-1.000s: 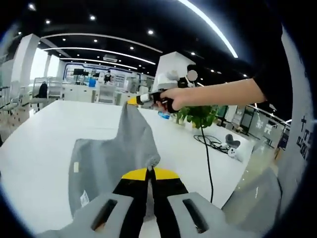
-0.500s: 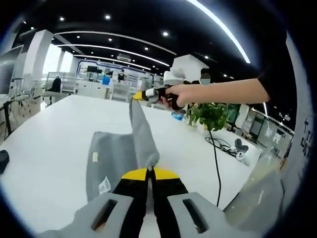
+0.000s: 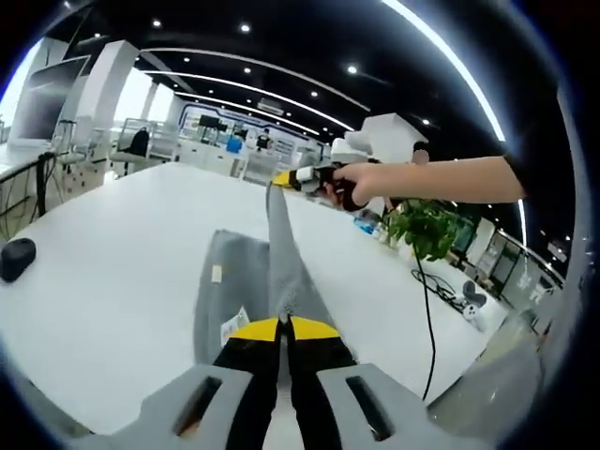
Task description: Fold the towel on the table until its edges align and the towel forms a compact rectangular stack.
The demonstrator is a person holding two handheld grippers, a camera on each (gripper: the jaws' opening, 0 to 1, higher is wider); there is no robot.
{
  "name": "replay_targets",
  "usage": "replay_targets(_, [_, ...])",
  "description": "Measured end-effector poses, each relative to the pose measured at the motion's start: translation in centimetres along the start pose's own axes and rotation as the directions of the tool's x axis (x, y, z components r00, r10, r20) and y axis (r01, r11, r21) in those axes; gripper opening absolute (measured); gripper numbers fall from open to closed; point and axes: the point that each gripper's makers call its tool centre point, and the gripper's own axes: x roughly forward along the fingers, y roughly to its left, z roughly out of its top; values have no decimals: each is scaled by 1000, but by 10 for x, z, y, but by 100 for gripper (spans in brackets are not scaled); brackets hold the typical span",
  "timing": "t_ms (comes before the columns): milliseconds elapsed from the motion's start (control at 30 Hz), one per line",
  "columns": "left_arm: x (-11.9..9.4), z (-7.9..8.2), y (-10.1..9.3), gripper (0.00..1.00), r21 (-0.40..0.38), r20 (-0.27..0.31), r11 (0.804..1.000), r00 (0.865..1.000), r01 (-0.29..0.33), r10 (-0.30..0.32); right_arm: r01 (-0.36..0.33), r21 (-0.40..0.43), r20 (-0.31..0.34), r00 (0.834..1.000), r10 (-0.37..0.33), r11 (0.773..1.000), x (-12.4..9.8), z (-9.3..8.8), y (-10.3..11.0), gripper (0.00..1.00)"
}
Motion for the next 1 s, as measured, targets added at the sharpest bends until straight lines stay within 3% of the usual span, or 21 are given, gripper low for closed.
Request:
replay_targets(300, [5, -20, 18, 2, -55, -31, 997, 999, -47, 45, 14, 0, -57, 998, -14, 1000, 30, -27, 1, 0])
replay_targets(700, [5, -33, 40, 2, -92, -80, 991, 993, -98, 90, 3, -24, -89, 996, -6, 1000, 53, -43, 13, 0])
replay_targets(1000, [6, -52, 57, 2, -172, -103, 974, 986, -147, 130, 4, -40, -126, 992, -9, 999, 79, -64, 16, 0])
